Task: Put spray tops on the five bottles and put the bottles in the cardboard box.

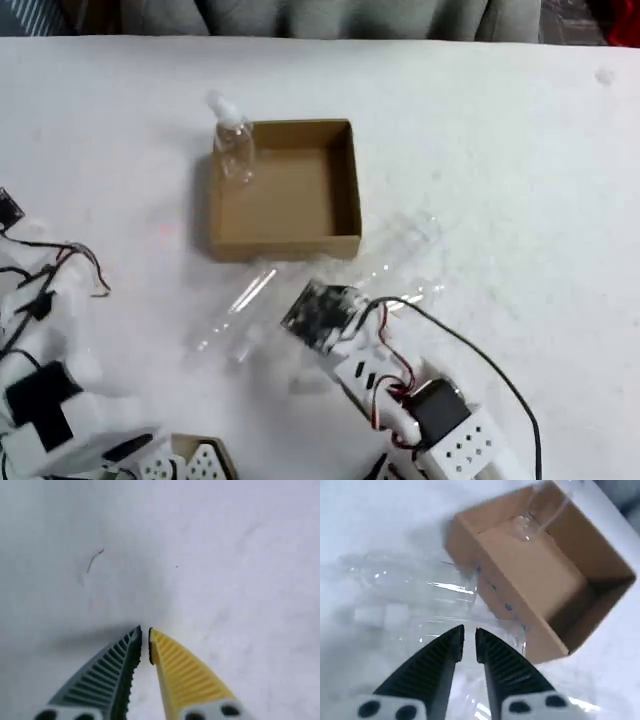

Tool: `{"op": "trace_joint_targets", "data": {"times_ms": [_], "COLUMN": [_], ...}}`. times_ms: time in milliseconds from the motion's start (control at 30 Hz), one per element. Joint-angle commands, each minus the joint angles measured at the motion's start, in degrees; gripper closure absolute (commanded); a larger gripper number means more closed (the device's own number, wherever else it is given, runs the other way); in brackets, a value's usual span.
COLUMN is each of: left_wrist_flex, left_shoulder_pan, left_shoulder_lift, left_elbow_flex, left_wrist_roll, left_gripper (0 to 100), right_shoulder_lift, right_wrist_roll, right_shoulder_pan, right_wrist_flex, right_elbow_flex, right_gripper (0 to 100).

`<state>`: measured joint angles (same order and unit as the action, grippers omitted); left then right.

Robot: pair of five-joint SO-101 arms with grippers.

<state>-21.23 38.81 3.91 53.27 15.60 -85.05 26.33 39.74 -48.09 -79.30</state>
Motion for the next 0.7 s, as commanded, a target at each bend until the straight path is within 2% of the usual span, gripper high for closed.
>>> {"op": "trace_joint_targets", "data": {"times_ms": [0,133,367,667], "left_wrist_flex": [1.85,2.11,2.2,2.2], "left_shoulder_pan": [0.75,0.57,0.57,0.48], "left_shoulder_lift": [-1.63,-1.63,-1.63,-1.63], "left_elbow_flex": [-5.19,-5.27,-5.27,-5.27], "left_wrist_roll": [0.53,0.53,0.44,0.26], "left_gripper": [98,98,98,98], "right_shoulder_lift": [-0.13,2.59,18.68,46.2], "right_wrist_roll": [8.0,14.59,24.44,32.53], "right_shoulder_pan": [4.0,8.31,14.64,18.15], "right_wrist_flex": [-1.45,-0.04,7.52,7.78], "right_elbow_flex": [5.01,5.19,7.03,22.86], "right_gripper": [98.4,96.3,83.7,82.8]}}
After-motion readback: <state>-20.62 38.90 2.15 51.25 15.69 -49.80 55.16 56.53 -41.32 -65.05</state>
